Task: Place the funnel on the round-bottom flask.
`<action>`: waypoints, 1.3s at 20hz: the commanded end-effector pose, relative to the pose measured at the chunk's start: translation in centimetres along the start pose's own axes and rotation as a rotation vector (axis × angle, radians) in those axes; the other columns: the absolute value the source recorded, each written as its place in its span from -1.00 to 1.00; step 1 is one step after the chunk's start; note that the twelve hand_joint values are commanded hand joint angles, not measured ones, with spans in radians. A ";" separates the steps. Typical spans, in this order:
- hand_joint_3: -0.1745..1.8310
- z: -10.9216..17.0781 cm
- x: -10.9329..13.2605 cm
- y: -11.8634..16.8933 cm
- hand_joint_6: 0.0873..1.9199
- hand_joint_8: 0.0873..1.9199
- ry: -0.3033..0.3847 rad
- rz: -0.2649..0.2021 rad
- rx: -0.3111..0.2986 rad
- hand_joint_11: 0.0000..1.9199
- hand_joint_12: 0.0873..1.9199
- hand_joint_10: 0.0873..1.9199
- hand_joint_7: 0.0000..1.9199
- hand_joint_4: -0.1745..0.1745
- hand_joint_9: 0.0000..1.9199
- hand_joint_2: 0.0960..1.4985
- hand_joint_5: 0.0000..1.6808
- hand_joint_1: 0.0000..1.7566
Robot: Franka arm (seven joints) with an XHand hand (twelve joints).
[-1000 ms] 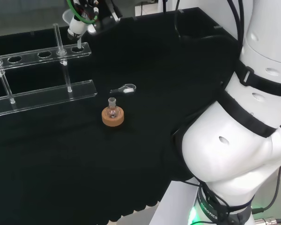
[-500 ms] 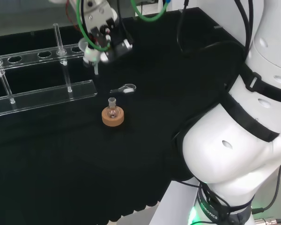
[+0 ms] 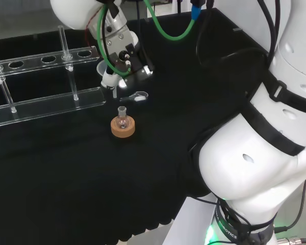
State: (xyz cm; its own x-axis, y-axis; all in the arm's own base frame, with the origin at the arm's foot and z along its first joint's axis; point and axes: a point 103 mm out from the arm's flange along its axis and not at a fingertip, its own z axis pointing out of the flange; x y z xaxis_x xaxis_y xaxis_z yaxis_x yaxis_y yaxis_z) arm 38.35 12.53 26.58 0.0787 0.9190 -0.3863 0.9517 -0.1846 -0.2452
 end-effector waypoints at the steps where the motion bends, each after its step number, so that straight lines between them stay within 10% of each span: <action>1: -0.31 1.2 -0.5 0.3 -0.22 -0.18 0.016 0.018 0.017 -0.20 0.25 -0.54 -0.11 -0.23 0.18 -0.06 -0.09 -0.12; 26: -0.30 3.9 -0.1 1.5 -0.22 -0.17 0.013 0.020 0.037 -0.20 0.24 -0.53 -0.15 -0.24 0.15 -0.07 -0.14 -0.10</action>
State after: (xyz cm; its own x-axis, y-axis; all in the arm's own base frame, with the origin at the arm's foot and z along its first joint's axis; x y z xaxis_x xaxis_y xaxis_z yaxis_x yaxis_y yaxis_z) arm 38.56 10.57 22.82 0.1088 0.9225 -0.3704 0.9364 -0.2202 -0.2732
